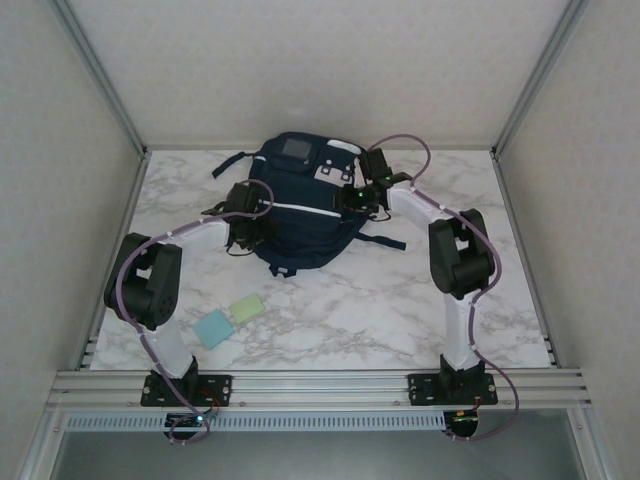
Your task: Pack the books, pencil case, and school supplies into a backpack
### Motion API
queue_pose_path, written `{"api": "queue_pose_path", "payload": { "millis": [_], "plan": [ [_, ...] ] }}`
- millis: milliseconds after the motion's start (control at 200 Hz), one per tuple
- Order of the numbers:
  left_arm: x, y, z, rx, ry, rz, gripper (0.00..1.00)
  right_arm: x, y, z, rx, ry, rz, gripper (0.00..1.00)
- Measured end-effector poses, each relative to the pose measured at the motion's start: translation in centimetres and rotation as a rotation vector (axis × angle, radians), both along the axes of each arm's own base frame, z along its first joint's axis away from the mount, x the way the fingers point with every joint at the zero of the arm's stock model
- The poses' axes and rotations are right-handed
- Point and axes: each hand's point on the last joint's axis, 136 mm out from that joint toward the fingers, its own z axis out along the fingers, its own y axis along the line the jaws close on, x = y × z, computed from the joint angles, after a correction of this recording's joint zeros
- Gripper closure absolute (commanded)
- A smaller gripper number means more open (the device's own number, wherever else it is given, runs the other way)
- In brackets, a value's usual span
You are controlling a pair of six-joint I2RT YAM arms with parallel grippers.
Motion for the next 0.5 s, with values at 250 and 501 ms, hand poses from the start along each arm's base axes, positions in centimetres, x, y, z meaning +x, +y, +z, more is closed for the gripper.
{"api": "queue_pose_path", "payload": {
  "millis": [250,501],
  "plan": [
    [0.2,0.4,0.0,0.033,0.012,-0.004,0.53,0.3,0.7,-0.4,0.073,0.038,-0.022,1.0],
    [2.9,0.0,-0.7,0.085,0.056,-0.041,0.53,-1.6,-0.2,1.7,0.155,-0.033,-0.069,1.0]
  ]
}}
